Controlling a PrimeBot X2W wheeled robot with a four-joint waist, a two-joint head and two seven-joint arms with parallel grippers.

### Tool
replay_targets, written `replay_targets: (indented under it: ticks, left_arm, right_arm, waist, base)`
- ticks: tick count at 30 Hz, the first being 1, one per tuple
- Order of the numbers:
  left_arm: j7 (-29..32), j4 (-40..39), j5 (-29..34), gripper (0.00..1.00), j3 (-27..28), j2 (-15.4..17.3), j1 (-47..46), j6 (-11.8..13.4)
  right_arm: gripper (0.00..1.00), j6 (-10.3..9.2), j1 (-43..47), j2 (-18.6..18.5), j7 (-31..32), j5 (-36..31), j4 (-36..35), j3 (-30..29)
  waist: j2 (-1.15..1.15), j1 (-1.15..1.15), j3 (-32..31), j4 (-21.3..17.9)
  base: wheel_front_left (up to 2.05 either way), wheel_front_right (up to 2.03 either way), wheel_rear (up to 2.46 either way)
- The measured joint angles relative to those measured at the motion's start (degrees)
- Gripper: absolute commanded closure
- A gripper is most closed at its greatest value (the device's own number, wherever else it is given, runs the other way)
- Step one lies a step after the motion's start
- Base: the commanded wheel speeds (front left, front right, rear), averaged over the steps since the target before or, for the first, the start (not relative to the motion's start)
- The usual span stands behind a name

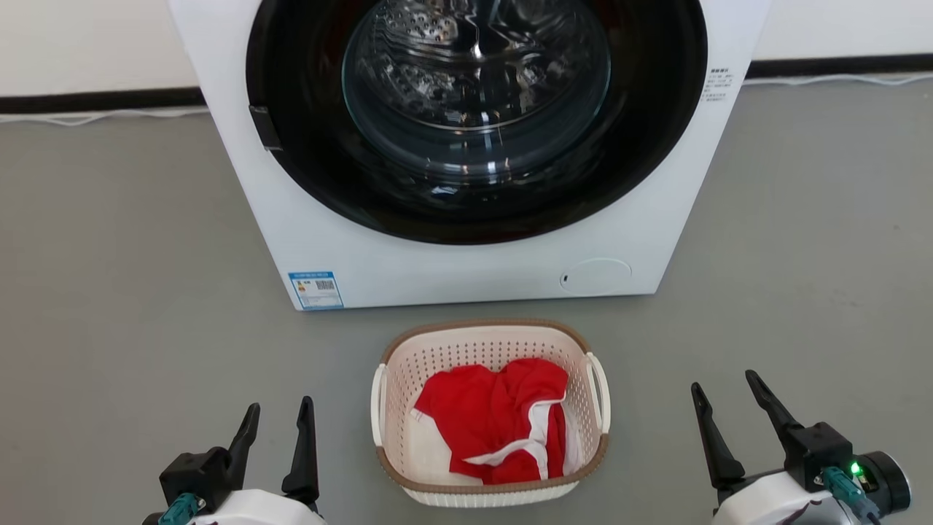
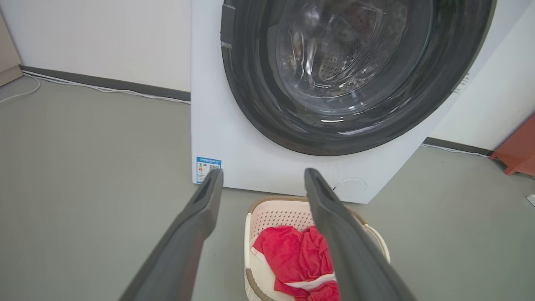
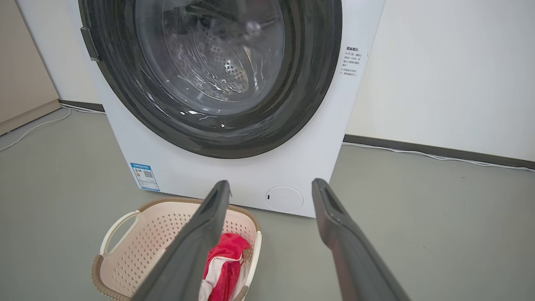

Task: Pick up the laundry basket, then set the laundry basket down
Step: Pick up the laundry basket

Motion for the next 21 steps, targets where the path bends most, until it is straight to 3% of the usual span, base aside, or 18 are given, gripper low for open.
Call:
replay_targets:
  ticks: [12,21]
  left_arm:
    - [-0.2,1.0,-0.1,0.00,-1.7,0.0,-3.9,0.5]
    - [-0.2,5.3,-0.8,0.00,-5.2,0.0,-12.1,1.9]
  right_arm:
    - [0.00,0.00,-5.5,-0.3,0.0,1.1,0.7,0.8]
    - [0.00,0.02,-13.9,-0.4,0.0,0.0,9.1,1.3]
  waist:
    - [0.00,0.00,6.5,-0.8]
    - [0.00,0.00,14.0,-1.5]
  base:
    - [0.00,0.00,0.00]
    - [0.00,0.00,0.00]
